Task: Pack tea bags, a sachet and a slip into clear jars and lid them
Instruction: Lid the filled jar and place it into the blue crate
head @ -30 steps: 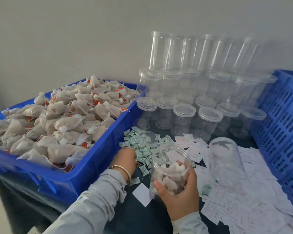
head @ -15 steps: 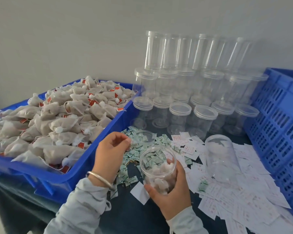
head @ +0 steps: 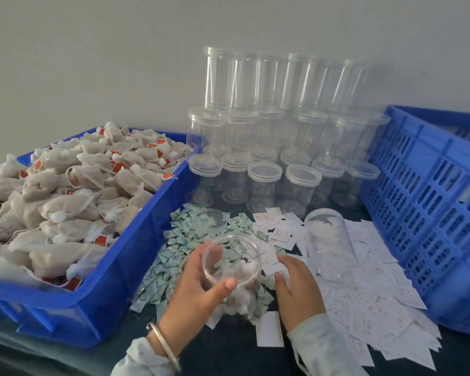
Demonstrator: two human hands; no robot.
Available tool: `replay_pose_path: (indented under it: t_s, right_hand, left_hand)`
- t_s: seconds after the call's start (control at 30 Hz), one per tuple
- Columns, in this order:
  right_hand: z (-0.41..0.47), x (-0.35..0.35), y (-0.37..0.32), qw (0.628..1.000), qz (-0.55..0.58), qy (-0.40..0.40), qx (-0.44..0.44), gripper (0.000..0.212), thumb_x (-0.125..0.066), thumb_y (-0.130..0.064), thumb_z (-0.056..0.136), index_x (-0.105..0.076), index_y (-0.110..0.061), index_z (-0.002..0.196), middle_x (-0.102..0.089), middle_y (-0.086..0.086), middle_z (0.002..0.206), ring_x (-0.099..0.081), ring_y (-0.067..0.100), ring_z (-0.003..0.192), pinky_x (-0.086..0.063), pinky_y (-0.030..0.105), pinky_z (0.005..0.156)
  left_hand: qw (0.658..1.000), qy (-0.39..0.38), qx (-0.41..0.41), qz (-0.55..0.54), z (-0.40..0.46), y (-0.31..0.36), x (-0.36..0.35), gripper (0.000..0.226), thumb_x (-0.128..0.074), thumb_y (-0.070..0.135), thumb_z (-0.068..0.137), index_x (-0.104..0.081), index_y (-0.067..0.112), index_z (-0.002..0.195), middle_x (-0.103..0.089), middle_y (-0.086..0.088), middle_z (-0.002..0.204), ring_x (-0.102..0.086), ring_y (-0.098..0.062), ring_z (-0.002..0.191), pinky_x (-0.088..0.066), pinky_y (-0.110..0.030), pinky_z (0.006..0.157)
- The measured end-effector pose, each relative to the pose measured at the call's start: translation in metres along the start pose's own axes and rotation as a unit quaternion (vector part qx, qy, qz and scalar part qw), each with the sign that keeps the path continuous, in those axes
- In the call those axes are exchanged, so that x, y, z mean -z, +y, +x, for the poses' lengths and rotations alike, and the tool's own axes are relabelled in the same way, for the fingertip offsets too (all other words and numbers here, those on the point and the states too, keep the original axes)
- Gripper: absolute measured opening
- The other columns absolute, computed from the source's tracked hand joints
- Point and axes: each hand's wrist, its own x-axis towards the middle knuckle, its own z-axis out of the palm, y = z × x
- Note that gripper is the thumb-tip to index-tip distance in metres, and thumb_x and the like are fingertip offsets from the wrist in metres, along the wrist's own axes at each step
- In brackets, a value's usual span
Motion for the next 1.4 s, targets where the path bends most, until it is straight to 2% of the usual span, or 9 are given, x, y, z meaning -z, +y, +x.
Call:
replay_pose_path:
  t_s: [0.07,0.17,0.3,0.7,0.87,1.07,1.17,1.27,1.4]
  right_hand:
    - [0.015,0.009,0.016,0.991,-0.123,-0.057,-0.017,0.041,-0.048,-0.021,0.096,-0.045,-0.016,0.137,-0.043,-0.001,0.142,-0.036,0.014,0.131,-0.019,0.015,0.106]
    - [0.029,0.007,0.014,0.979,-0.180,-0.089,-0.018,0.047,-0.049,-0.033,0.096,-0.041,-0.018,0.139,-0.041,-0.003,0.143,-0.034,0.015,0.131,-0.020,0.018,0.105]
    - [0.055,-0.008,-0.001,0.961,-0.252,-0.107,-0.029,0.044,-0.050,-0.036,0.094,-0.047,-0.018,0.133,-0.049,0.001,0.136,-0.040,0.023,0.124,-0.034,0.029,0.099]
    - [0.071,-0.014,0.001,0.978,-0.143,-0.083,-0.128,0.056,-0.063,-0.019,0.086,-0.044,-0.022,0.138,-0.053,0.008,0.127,-0.051,0.024,0.117,-0.040,0.026,0.096]
    - [0.068,-0.010,-0.001,0.986,-0.068,-0.033,-0.150,0.038,-0.056,-0.007,0.089,-0.057,-0.018,0.125,-0.066,0.004,0.102,-0.060,0.022,0.101,-0.044,0.024,0.087]
    - [0.059,0.023,-0.027,0.992,-0.011,0.117,-0.043,0.020,-0.058,-0.005,0.091,-0.072,-0.008,0.105,-0.071,0.005,0.102,-0.053,0.009,0.080,-0.033,0.005,0.066]
    - [0.052,0.050,-0.058,0.977,0.145,0.156,0.022,0.021,-0.062,-0.008,0.088,-0.074,-0.025,0.094,-0.071,-0.017,0.082,-0.061,-0.001,0.074,-0.041,0.004,0.067]
    - [0.035,0.059,-0.089,0.970,0.139,0.114,0.162,0.024,-0.062,-0.012,0.082,-0.073,-0.033,0.080,-0.070,-0.024,0.077,-0.063,-0.004,0.078,-0.044,0.005,0.071]
    - [0.023,0.039,-0.088,0.972,-0.078,-0.036,0.221,0.023,-0.059,-0.009,0.088,-0.074,-0.017,0.104,-0.072,-0.001,0.102,-0.059,0.015,0.098,-0.041,0.023,0.093]
  left_hand:
    - [1.000,-0.014,0.003,0.016,-0.001,-0.015,-0.009,0.098,-0.090,0.046,0.046,-0.033,0.043,0.127,-0.051,0.014,0.126,-0.049,0.016,0.111,-0.043,-0.003,0.080]
    - [1.000,0.001,0.009,0.010,0.002,-0.030,-0.016,0.097,-0.090,0.010,0.055,-0.035,0.039,0.129,-0.051,0.014,0.124,-0.051,0.019,0.105,-0.043,-0.002,0.077]
    - [1.000,0.010,0.004,0.003,0.003,-0.037,-0.019,0.096,-0.086,0.040,0.038,-0.039,0.039,0.121,-0.053,0.014,0.121,-0.052,0.018,0.105,-0.042,-0.001,0.079]
    - [1.000,-0.011,0.012,-0.017,0.003,-0.039,-0.013,0.100,-0.087,0.041,0.040,-0.039,0.038,0.127,-0.054,0.011,0.125,-0.053,0.012,0.110,-0.043,-0.004,0.080]
    - [1.000,-0.011,0.010,-0.025,0.002,-0.037,-0.014,0.096,-0.090,0.033,0.043,-0.040,0.037,0.124,-0.053,0.010,0.126,-0.053,0.012,0.109,-0.044,-0.004,0.080]
    - [0.999,-0.009,0.010,-0.029,0.001,-0.037,-0.013,0.096,-0.090,0.033,0.046,-0.038,0.037,0.127,-0.053,0.011,0.126,-0.051,0.016,0.108,-0.040,0.000,0.081]
    - [1.000,-0.003,0.006,-0.022,0.002,-0.037,-0.014,0.095,-0.092,0.033,0.046,-0.039,0.038,0.125,-0.053,0.011,0.124,-0.051,0.017,0.107,-0.040,0.001,0.079]
    - [1.000,-0.002,0.009,-0.013,0.002,-0.036,-0.014,0.092,-0.090,0.029,0.046,-0.040,0.038,0.123,-0.053,0.011,0.124,-0.051,0.018,0.105,-0.039,0.002,0.077]
    - [1.000,0.000,0.002,-0.001,0.001,-0.034,-0.015,0.095,-0.089,0.028,0.047,-0.039,0.033,0.128,-0.054,0.010,0.123,-0.054,0.016,0.103,-0.041,0.000,0.076]
